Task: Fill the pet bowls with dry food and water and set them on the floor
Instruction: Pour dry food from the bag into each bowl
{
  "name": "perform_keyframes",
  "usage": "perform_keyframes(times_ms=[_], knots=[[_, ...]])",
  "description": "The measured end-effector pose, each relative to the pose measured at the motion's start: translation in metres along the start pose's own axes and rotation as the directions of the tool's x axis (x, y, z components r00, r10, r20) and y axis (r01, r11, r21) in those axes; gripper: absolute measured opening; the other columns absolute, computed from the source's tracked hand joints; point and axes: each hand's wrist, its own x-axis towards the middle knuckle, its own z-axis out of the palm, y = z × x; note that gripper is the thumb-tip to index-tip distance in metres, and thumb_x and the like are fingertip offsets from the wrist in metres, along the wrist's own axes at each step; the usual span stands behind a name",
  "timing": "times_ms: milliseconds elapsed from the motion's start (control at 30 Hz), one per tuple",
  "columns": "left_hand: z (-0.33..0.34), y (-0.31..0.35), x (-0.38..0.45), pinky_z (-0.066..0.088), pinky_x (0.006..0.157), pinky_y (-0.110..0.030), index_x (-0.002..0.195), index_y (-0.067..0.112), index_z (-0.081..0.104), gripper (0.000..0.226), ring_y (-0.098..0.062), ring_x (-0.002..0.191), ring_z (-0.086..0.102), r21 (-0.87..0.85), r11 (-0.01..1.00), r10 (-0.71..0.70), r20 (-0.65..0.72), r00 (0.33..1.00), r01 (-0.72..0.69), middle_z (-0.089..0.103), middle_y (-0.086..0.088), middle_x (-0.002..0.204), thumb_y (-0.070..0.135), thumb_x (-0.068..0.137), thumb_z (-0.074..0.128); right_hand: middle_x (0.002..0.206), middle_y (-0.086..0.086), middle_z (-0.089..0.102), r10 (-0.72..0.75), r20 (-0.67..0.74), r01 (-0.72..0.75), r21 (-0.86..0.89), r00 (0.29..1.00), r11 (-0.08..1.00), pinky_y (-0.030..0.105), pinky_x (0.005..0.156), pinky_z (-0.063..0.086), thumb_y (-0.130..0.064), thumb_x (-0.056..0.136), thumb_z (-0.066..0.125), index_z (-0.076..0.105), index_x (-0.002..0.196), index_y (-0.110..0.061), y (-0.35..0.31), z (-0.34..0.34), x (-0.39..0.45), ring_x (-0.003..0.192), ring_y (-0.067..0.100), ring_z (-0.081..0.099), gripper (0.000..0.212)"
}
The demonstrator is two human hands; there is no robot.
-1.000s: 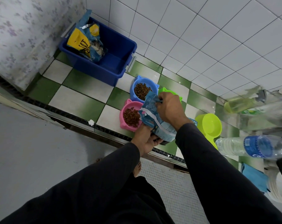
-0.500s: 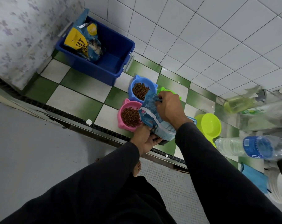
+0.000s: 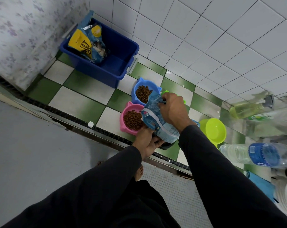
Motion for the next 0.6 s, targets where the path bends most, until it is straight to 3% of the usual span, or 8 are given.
perform_keyframes(times_ms=[133, 300, 433, 600], knots=[[-0.001, -0.002, 0.001, 0.057, 0.088, -0.046, 0.141, 0.015, 0.055, 0.035, -0.032, 0.119, 0.066, -0.014, 1.0, 0.008, -0.003, 1.0, -0.008, 0.068, -0.014, 0.133, 0.014, 0.107, 0.048, 0.086, 0.006, 0.056, 0.002, 0.0, -0.002, 0.023, 1.0, 1.0, 0.026, 0.064, 0.037, -0.013, 0.097, 0.061, 0.065, 0.099, -0.009, -0.001, 0.002, 0.001, 0.074, 0.026, 0.052, 0.006], [-0.001, -0.002, 0.002, 0.056, 0.091, -0.046, 0.139, 0.015, 0.055, 0.033, -0.033, 0.121, 0.064, -0.019, 1.0, 0.02, 0.003, 1.0, -0.02, 0.068, -0.014, 0.133, 0.014, 0.107, 0.047, 0.085, 0.005, 0.057, -0.002, 0.017, 0.002, 0.024, 1.0, 1.0, 0.021, 0.049, 0.03, -0.013, 0.097, 0.06, 0.055, 0.088, -0.017, -0.001, 0.002, 0.003, 0.066, 0.018, 0.049, 0.011], [-0.002, -0.001, 0.003, 0.055, 0.093, -0.047, 0.137, 0.019, 0.058, 0.033, -0.031, 0.117, 0.067, -0.001, 1.0, 0.025, 0.005, 1.0, -0.025, 0.07, -0.011, 0.128, 0.014, 0.106, 0.048, 0.086, 0.004, 0.058, -0.018, 0.015, 0.017, 0.037, 1.0, 0.999, 0.017, 0.049, 0.028, -0.014, 0.097, 0.061, 0.055, 0.088, -0.018, 0.004, 0.004, 0.003, 0.072, 0.022, 0.051, 0.012], [-0.001, -0.006, 0.005, 0.056, 0.092, -0.049, 0.138, 0.029, 0.056, 0.037, -0.03, 0.116, 0.069, 0.043, 0.997, 0.056, 0.013, 0.998, -0.057, 0.073, -0.006, 0.126, 0.015, 0.104, 0.054, 0.074, 0.002, 0.056, -0.003, 0.01, 0.002, 0.068, 1.0, 0.998, 0.027, 0.053, 0.03, -0.015, 0.095, 0.064, 0.049, 0.075, -0.017, 0.017, 0.005, 0.0, 0.067, 0.021, 0.049, 0.025]])
